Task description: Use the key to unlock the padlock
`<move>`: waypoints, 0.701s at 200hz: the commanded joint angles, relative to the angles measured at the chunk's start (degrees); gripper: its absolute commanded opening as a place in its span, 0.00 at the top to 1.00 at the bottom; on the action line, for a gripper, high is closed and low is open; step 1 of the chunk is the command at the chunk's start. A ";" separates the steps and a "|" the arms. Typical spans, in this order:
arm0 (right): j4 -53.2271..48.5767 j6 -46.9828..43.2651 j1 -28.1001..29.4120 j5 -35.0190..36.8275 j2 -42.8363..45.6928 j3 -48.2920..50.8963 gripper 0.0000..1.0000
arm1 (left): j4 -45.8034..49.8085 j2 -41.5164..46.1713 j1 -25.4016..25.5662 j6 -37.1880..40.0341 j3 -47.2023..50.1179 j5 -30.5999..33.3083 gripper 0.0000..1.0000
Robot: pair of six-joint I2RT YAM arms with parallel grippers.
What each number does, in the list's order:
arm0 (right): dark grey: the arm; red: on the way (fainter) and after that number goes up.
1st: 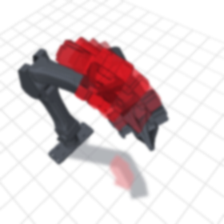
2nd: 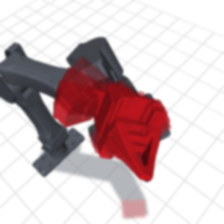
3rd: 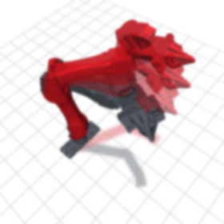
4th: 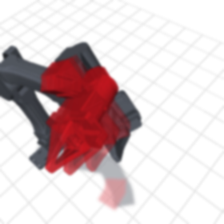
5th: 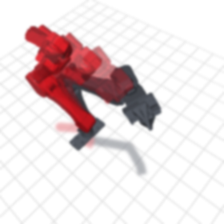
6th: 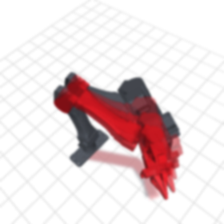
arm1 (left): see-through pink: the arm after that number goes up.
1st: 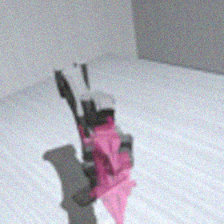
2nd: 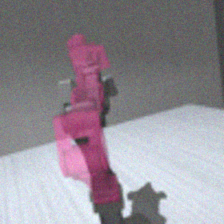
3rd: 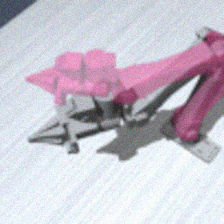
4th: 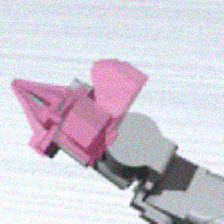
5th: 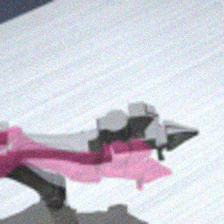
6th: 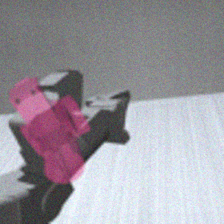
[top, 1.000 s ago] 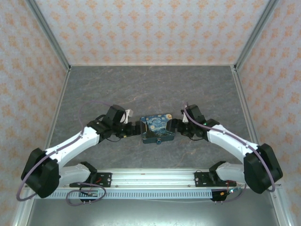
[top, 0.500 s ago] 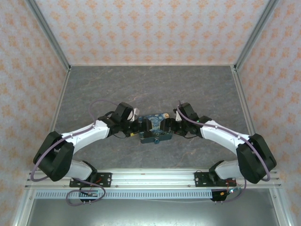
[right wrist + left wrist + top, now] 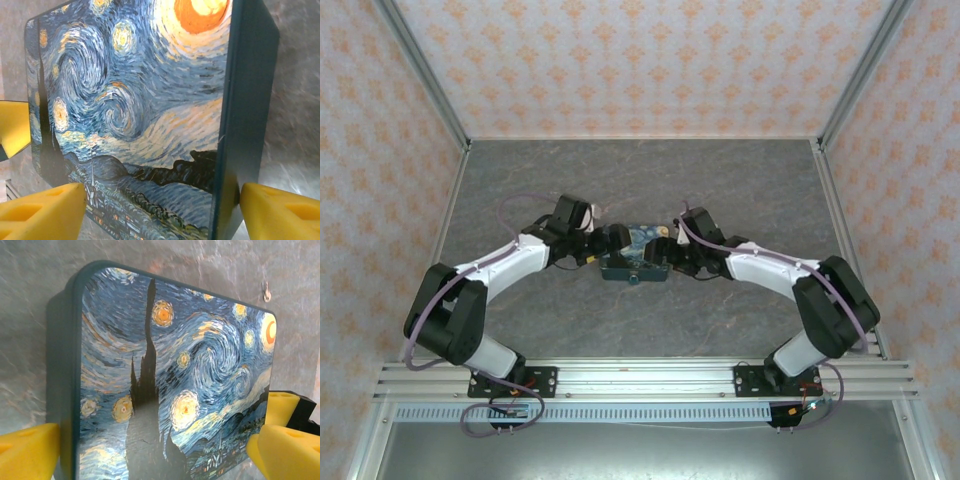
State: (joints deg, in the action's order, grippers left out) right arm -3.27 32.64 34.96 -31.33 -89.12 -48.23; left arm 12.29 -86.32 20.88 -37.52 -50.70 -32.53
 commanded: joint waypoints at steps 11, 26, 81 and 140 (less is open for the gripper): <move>2.87 -0.48 0.81 1.96 -1.99 -3.63 0.19 | 2.02 -0.58 -3.00 4.50 -2.41 0.94 0.00; -1.78 -3.34 0.68 5.99 -0.70 -4.68 0.17 | 3.17 0.24 -4.78 5.98 -2.72 2.44 0.00; -17.32 -14.23 -8.82 13.69 6.93 -5.40 0.13 | 5.94 7.26 -8.27 10.34 -3.40 5.45 0.00; -16.20 -20.75 -23.07 10.03 0.26 -8.96 0.32 | 3.44 17.92 -8.25 9.63 3.28 6.09 0.00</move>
State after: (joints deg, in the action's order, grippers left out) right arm -18.39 16.38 14.55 -20.99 -84.62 -53.84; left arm 15.68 -72.36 12.71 -29.08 -50.74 -28.45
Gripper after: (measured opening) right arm 0.713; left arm 0.999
